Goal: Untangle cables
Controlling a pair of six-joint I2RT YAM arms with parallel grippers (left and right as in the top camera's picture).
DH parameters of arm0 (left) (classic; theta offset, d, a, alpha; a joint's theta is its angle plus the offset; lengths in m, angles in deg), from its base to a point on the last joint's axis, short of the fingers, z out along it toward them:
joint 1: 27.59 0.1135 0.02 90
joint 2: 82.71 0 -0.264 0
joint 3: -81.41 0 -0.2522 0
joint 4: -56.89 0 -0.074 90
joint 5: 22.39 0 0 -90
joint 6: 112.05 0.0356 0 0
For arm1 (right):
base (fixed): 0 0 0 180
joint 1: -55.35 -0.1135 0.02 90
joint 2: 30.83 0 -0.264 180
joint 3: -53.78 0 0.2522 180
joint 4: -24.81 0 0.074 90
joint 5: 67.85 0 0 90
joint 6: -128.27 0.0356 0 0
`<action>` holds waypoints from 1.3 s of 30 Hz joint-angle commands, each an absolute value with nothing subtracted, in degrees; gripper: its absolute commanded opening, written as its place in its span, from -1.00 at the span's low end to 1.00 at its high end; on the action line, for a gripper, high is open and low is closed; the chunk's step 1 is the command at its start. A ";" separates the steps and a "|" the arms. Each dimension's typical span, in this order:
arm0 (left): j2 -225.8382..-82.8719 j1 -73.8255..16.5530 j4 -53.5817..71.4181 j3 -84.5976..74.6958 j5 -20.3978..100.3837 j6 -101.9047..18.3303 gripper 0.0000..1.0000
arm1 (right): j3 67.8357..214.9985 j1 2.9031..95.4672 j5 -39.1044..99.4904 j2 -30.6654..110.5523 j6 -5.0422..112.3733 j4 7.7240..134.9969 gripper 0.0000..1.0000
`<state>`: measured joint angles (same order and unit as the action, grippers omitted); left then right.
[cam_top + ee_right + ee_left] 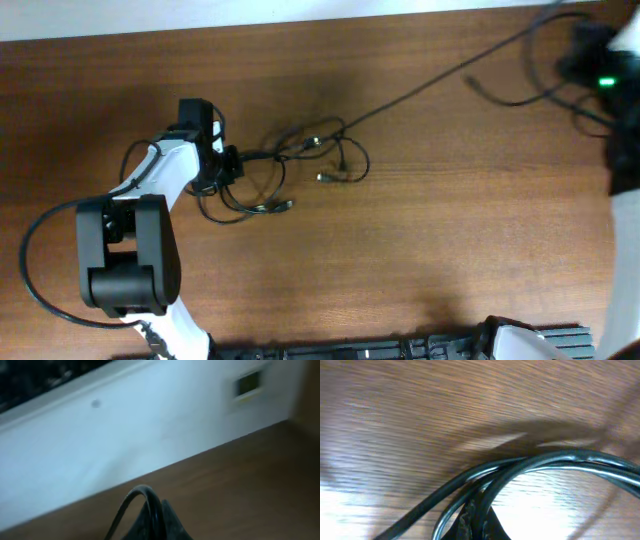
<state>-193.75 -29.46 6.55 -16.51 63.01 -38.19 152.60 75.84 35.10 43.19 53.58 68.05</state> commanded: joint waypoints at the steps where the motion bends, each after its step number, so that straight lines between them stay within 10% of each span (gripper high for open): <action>1: -197.34 -24.73 4.78 -19.09 72.19 -43.81 -1.00 | 155.94 84.87 33.46 42.05 53.01 67.98 -0.92; 9: -197.34 -17.83 8.54 -19.09 53.09 -44.53 -1.00 | 155.94 86.00 33.68 46.60 46.65 77.82 -0.92; 17: -197.34 -21.24 10.79 -19.09 46.40 -36.71 -1.00 | 155.83 62.29 41.20 57.79 43.00 97.34 -0.90; 28: -197.34 -21.33 11.14 -19.09 46.38 -36.71 -1.00 | 155.83 31.95 36.48 85.88 73.34 86.61 -0.83; 31: -197.34 -21.33 11.16 -19.09 46.40 -36.71 -1.00 | 155.83 29.42 36.24 88.59 78.12 80.84 -0.36; 39: -197.34 -21.33 11.07 -19.09 46.38 -36.71 -1.00 | 155.83 29.02 29.88 91.21 87.50 78.08 -0.39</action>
